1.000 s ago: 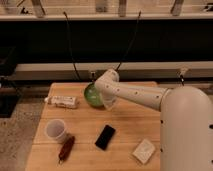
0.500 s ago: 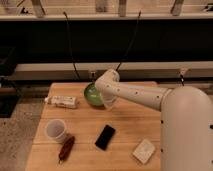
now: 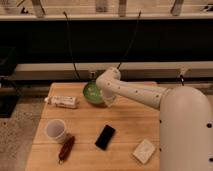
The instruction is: Push the ceramic bowl across the table
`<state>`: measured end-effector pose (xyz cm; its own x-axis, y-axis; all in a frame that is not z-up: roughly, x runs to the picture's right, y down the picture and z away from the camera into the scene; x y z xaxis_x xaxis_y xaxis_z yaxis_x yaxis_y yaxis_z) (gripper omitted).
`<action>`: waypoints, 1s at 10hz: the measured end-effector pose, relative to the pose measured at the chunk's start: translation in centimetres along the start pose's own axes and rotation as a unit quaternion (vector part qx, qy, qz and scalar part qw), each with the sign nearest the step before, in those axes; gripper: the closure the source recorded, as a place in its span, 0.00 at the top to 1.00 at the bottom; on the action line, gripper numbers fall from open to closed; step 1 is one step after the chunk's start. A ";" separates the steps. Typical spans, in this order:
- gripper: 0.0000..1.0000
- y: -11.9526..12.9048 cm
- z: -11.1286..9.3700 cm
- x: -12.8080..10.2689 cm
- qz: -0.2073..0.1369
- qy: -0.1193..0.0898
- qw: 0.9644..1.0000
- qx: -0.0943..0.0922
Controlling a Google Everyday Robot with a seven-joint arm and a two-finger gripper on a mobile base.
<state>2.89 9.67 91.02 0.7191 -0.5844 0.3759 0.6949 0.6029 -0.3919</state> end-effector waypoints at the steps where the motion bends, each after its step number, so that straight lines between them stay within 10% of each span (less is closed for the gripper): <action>1: 0.00 -0.7 0.3 0.6 -0.001 0.000 1.000 0.005; 10: 0.00 -3.5 0.9 0.8 -0.026 -0.003 0.999 0.021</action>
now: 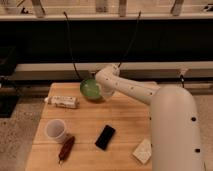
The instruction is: Push the ceramic bowl across the table
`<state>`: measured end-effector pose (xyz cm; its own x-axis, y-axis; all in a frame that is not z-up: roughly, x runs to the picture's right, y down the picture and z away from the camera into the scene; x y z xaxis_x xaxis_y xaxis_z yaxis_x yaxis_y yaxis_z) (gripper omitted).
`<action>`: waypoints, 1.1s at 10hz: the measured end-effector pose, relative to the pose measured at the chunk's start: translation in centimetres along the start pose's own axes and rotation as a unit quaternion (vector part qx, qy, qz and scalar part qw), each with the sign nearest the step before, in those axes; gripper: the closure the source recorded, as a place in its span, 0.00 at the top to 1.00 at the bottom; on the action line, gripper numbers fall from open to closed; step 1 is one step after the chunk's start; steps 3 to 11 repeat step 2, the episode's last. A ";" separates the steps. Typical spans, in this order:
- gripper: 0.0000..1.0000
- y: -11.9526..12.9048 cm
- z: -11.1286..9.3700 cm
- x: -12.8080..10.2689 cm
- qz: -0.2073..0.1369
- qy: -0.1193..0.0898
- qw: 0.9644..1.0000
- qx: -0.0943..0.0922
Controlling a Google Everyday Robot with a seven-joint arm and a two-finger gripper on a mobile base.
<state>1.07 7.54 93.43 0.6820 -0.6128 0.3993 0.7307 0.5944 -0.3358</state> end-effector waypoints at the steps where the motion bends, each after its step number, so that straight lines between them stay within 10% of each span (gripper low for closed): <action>1: 0.00 0.1 -0.1 -0.7 -0.007 0.001 1.000 0.000; 11: 0.00 0.0 -0.1 -0.8 -0.013 0.002 1.000 0.000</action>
